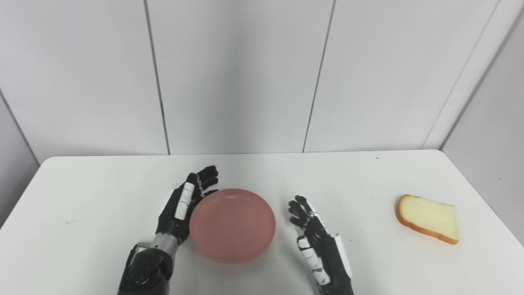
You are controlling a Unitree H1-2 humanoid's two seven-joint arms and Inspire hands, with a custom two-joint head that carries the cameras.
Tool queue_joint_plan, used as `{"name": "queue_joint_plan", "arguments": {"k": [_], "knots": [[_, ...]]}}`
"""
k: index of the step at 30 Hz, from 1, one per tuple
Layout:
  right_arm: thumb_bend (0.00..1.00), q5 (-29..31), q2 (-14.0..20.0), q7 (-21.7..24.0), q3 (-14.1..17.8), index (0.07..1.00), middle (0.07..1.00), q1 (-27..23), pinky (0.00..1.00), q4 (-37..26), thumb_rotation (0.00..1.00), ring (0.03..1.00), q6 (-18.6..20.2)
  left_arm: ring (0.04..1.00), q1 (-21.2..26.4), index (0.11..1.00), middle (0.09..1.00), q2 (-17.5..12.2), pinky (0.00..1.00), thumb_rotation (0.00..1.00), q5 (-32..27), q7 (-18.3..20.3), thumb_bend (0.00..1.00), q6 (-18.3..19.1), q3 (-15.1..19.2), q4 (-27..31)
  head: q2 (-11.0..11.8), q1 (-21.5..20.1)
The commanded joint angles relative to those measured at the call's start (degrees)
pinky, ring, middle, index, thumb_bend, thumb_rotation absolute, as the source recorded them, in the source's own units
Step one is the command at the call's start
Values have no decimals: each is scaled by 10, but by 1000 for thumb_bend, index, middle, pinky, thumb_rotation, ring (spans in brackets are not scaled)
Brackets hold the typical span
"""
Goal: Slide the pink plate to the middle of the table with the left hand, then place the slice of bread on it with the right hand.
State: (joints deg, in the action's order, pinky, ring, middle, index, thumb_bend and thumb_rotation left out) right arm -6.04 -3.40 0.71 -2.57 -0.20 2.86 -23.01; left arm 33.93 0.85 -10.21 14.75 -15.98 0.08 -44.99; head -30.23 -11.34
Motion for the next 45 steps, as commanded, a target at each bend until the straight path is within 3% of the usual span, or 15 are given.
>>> {"name": "queue_joint_plan", "arguments": {"k": [1, 14, 23, 26, 30, 34, 36, 42, 45], "knots": [[744, -3, -11, -10, -6, 899, 874, 15, 861, 16, 860, 876, 3, 863, -34, 761, 850, 8, 760, 915, 1, 12, 954, 23, -6, -18, -1, -6], [763, -4, -16, -24, -10, 915, 868, 14, 859, 16, 854, 865, 4, 862, -40, 757, 848, 2, 758, 932, 3, 14, 948, 29, -5, -5, -5, -26], [760, -45, -15, -58, 2, 914, 900, 20, 852, -6, 843, 873, 0, 875, -39, 769, 860, 4, 772, 933, 2, 15, 932, 30, -4, -9, -4, -33], [798, -37, -19, -71, 16, 929, 918, 25, 868, -42, 823, 884, 18, 869, -36, 765, 852, 6, 758, 927, 2, 13, 943, 26, -4, -15, -3, -34], [806, -53, -18, -84, 43, 967, 945, 26, 870, -110, 836, 900, 83, 869, -29, 773, 853, 8, 758, 931, 5, 13, 942, 23, -5, -22, 0, -33], [775, -55, 14, -91, 78, 976, 948, 14, 863, -146, 970, 906, 105, 862, -22, 767, 847, 12, 765, 928, 2, 16, 945, 19, -5, -32, 2, -33], [783, -57, 35, -95, 96, 970, 940, 7, 844, -148, 987, 901, 104, 857, -20, 760, 843, 13, 762, 924, 2, 16, 956, 19, -5, -32, 3, -32], [812, -56, 126, -89, 149, 968, 916, -16, 854, -124, 916, 888, 93, 855, -17, 751, 840, 15, 767, 926, 3, 12, 959, 22, -3, -36, 4, -33], [907, -41, 175, -79, 170, 973, 929, -31, 883, -105, 907, 906, 101, 855, -16, 748, 840, 15, 764, 921, 3, 12, 966, 24, -3, -34, 4, -33]]}}
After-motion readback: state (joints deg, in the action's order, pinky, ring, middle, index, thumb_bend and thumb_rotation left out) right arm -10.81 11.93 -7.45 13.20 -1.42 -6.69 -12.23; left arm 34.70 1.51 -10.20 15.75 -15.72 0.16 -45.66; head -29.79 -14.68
